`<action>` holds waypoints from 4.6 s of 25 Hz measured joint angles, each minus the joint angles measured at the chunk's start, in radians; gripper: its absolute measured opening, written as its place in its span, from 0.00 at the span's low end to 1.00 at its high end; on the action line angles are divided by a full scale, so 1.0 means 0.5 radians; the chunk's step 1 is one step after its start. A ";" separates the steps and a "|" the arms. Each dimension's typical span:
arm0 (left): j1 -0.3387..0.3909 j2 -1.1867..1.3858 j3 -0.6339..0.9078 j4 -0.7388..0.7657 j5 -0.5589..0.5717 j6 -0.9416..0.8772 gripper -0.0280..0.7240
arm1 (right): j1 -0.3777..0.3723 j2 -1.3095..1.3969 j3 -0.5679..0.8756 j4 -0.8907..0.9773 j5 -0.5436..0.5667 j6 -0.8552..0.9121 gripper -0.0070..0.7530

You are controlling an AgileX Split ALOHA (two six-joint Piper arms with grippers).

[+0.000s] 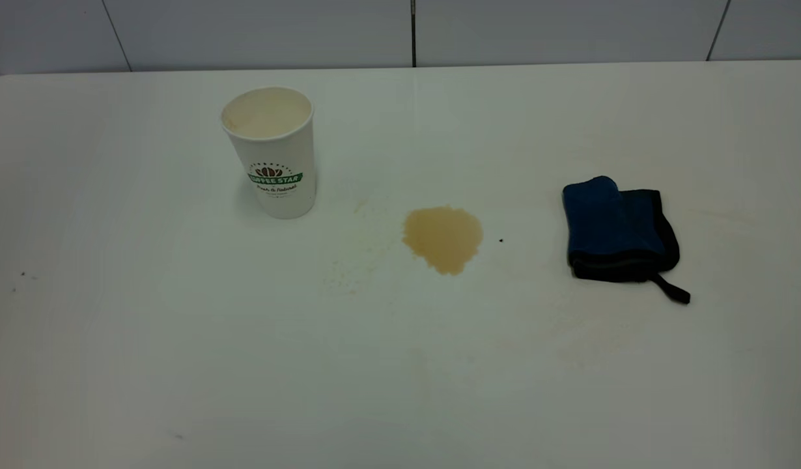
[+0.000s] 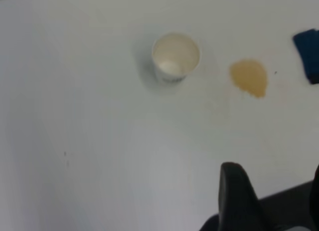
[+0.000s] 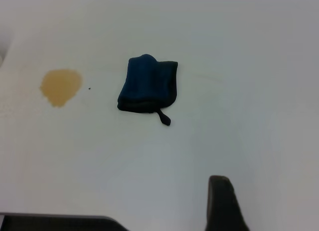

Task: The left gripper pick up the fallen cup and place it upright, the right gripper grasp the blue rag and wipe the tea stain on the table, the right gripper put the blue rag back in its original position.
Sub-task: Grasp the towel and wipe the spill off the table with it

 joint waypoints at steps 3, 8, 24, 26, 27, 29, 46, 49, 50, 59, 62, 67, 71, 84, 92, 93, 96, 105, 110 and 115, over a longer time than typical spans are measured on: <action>0.000 -0.262 0.437 0.060 0.000 -0.042 0.55 | 0.000 0.000 0.000 0.000 0.000 0.000 0.67; 0.000 -0.752 1.055 0.136 -0.007 -0.058 0.58 | 0.000 0.000 0.000 0.000 0.000 0.000 0.67; 0.000 -1.503 1.764 0.192 -0.112 -0.131 0.68 | 0.000 0.000 0.000 0.000 0.000 0.000 0.67; 0.000 -1.600 1.764 0.192 -0.112 -0.131 0.68 | 0.000 0.000 0.000 0.000 0.000 0.000 0.67; 0.005 -1.655 1.764 0.192 -0.112 -0.131 0.68 | 0.000 0.000 0.000 0.000 0.000 0.000 0.67; 0.042 -1.761 1.764 0.192 -0.110 -0.131 0.68 | 0.000 0.000 0.000 0.000 0.000 0.000 0.67; 0.349 -2.211 1.764 0.192 -0.076 -0.131 0.68 | 0.000 0.000 0.000 0.004 0.000 0.000 0.67; 0.349 -2.211 1.764 0.192 -0.076 -0.131 0.68 | 0.000 0.000 -0.002 0.026 0.000 0.000 0.67; 0.349 -2.211 1.764 0.192 -0.076 -0.131 0.68 | 0.000 0.000 -0.004 0.041 -0.002 0.000 0.67; 0.351 -2.211 1.764 0.192 -0.076 -0.131 0.68 | 0.000 0.711 -0.042 0.268 -0.679 -0.104 0.76; 0.351 -2.211 1.764 0.192 -0.076 -0.131 0.68 | 0.000 1.163 -0.042 0.391 -0.980 -0.274 0.80; 0.351 -2.211 1.764 0.192 -0.076 -0.129 0.68 | 0.000 1.901 -0.087 0.681 -1.413 -0.635 0.80; 0.351 -2.211 1.764 0.192 -0.076 -0.130 0.68 | 0.000 2.472 -0.241 0.795 -1.580 -0.879 0.79; 0.351 -2.211 1.764 0.192 -0.076 -0.130 0.68 | 0.000 3.861 -1.022 0.816 -1.779 -1.040 0.79; 0.351 -2.211 1.764 0.192 -0.076 -0.130 0.68 | 0.000 4.490 -1.484 0.785 -1.784 -1.073 0.79; 0.351 -2.211 1.764 0.192 -0.076 -0.130 0.68 | 0.000 4.555 -1.541 0.780 -1.784 -1.081 0.79; 0.351 -2.211 1.764 0.192 -0.076 -0.133 0.68 | 0.000 4.698 -1.667 0.758 -1.765 -1.096 0.79; 0.351 -2.211 1.764 0.192 -0.076 -0.133 0.68 | 0.049 4.967 -1.919 0.665 -1.728 -1.102 0.66; 0.351 -2.211 1.764 0.192 -0.076 -0.133 0.68 | 0.148 5.012 -2.042 0.569 -1.662 -1.104 0.13; 0.351 -2.211 1.764 0.192 -0.076 -0.133 0.68 | 0.304 5.096 -2.255 0.559 -1.693 -1.102 0.12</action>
